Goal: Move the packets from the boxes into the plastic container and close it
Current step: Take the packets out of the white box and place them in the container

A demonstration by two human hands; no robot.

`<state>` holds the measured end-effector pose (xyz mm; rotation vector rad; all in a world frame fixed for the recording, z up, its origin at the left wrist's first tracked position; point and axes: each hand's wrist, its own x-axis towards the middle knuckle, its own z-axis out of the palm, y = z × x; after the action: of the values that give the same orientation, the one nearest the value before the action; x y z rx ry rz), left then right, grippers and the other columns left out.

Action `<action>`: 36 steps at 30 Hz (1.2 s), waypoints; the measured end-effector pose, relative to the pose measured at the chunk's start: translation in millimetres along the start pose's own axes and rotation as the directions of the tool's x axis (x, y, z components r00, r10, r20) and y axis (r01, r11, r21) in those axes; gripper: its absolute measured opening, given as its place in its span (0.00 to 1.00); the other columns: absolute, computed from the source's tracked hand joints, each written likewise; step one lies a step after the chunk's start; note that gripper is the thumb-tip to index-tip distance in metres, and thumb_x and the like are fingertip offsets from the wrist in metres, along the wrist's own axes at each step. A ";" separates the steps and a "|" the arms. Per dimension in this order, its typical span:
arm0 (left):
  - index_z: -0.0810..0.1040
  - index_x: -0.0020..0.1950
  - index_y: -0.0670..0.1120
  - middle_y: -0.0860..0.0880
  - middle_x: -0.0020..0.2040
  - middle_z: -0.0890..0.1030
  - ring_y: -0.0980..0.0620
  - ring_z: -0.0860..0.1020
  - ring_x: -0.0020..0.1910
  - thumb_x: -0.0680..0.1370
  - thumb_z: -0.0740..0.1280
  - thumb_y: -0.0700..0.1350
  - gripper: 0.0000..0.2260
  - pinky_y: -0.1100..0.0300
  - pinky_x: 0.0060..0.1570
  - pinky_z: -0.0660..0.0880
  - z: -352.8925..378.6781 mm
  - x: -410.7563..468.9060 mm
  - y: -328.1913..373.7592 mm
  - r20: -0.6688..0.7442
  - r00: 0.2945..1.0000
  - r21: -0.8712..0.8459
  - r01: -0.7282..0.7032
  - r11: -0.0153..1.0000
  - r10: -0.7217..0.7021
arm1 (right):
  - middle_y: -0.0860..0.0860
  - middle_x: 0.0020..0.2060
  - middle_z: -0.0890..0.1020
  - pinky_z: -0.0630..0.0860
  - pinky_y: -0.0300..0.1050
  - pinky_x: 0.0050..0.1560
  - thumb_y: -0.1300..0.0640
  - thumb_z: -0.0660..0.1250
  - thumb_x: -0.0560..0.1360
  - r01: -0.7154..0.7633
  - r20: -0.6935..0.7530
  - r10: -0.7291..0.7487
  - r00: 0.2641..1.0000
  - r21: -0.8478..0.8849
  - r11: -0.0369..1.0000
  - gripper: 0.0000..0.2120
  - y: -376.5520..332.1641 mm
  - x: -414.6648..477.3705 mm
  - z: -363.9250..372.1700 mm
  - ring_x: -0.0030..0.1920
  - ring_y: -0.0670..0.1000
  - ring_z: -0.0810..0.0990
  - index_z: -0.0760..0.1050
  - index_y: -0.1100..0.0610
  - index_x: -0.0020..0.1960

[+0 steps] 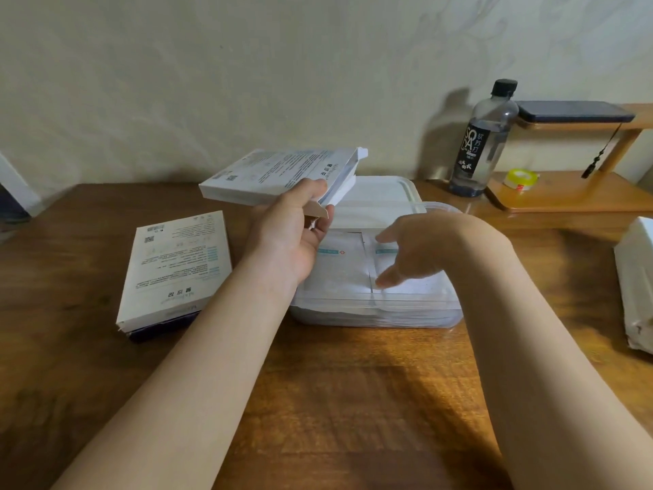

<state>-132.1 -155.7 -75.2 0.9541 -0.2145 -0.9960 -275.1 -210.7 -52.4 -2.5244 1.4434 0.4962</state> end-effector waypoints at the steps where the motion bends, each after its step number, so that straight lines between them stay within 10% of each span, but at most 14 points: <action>1: 0.77 0.49 0.46 0.46 0.49 0.80 0.49 0.79 0.47 0.75 0.73 0.33 0.11 0.63 0.35 0.79 -0.2 0.2 0.0 0.000 1.000 -0.002 -0.001 1.000 0.001 | 0.50 0.69 0.76 0.69 0.53 0.66 0.38 0.72 0.72 -0.006 0.014 0.007 1.000 -0.023 1.000 0.35 1.0 0.9 0.4 0.68 0.57 0.73 0.69 0.51 0.74; 10: 0.78 0.47 0.47 0.48 0.46 0.81 0.51 0.78 0.43 0.75 0.72 0.32 0.11 0.62 0.35 0.78 1.0 -1.1 0.7 0.003 1.000 0.006 -0.014 1.000 0.014 | 0.52 0.49 0.78 0.75 0.49 0.60 0.43 0.73 0.74 -0.054 0.043 0.058 0.997 -0.088 0.995 0.27 -0.7 0.2 1.1 0.53 0.55 0.77 0.74 0.59 0.66; 20: 0.77 0.48 0.47 0.46 0.49 0.80 0.49 0.77 0.46 0.75 0.73 0.32 0.11 0.61 0.38 0.79 0.9 -2.4 0.6 0.008 1.000 0.018 -0.006 1.000 0.006 | 0.52 0.76 0.67 0.67 0.56 0.72 0.38 0.75 0.70 0.060 0.123 -0.042 0.991 -0.140 0.988 0.48 9.1 3.3 -2.1 0.75 0.58 0.66 0.54 0.49 0.81; 36: 0.76 0.48 0.47 0.45 0.49 0.80 0.48 0.77 0.48 0.75 0.72 0.32 0.12 0.60 0.42 0.79 0.7 -2.4 0.0 0.024 1.000 0.016 -0.010 1.000 0.010 | 0.53 0.74 0.68 0.69 0.56 0.71 0.35 0.76 0.66 0.070 0.173 -0.040 0.984 -0.176 0.982 0.53 14.4 18.5 7.4 0.71 0.58 0.68 0.52 0.46 0.81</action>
<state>-133.9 -154.2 -74.2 0.9556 -0.2474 -0.9979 -280.3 -230.3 -66.3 -2.5769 1.3177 0.8449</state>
